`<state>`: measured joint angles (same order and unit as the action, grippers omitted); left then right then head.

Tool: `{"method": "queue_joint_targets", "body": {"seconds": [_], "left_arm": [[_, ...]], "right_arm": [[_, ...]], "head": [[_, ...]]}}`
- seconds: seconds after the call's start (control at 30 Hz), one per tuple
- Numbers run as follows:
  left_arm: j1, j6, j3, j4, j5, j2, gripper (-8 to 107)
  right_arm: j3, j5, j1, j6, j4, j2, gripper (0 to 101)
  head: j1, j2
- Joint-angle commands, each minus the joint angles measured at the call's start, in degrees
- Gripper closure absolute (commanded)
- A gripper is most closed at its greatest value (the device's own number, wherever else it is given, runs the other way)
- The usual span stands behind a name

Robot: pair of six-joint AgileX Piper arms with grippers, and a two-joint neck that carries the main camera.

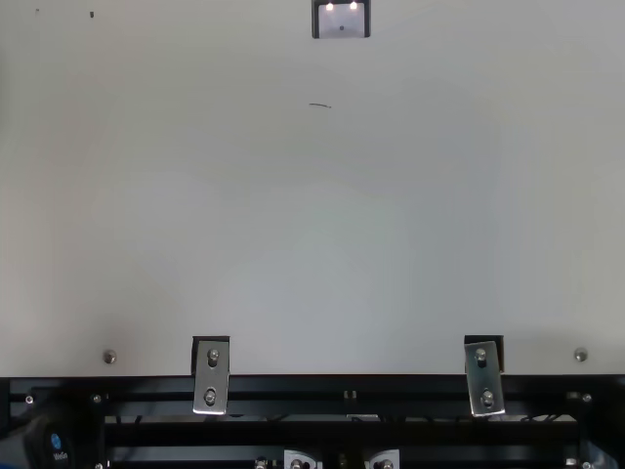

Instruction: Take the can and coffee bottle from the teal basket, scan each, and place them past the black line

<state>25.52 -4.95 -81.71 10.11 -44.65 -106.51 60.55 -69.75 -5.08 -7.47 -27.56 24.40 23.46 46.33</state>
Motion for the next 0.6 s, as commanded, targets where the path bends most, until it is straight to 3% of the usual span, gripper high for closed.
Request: {"method": "queue_joint_targets", "body": {"seconds": [0.0,0.57], "left_arm": [[1.00,-5.47,-0.66,-1.84,0.52,-1.99,9],[2.23,-15.09,-7.42,-7.34,3.91,-17.75,9]], "right_arm": [[0.00,0.00,0.00,0.00,0.00,0.00,0],[0.00,0.00,0.00,0.00,0.00,0.00,0]], "head": [[1.54,1.37],[1.54,1.37]]}}
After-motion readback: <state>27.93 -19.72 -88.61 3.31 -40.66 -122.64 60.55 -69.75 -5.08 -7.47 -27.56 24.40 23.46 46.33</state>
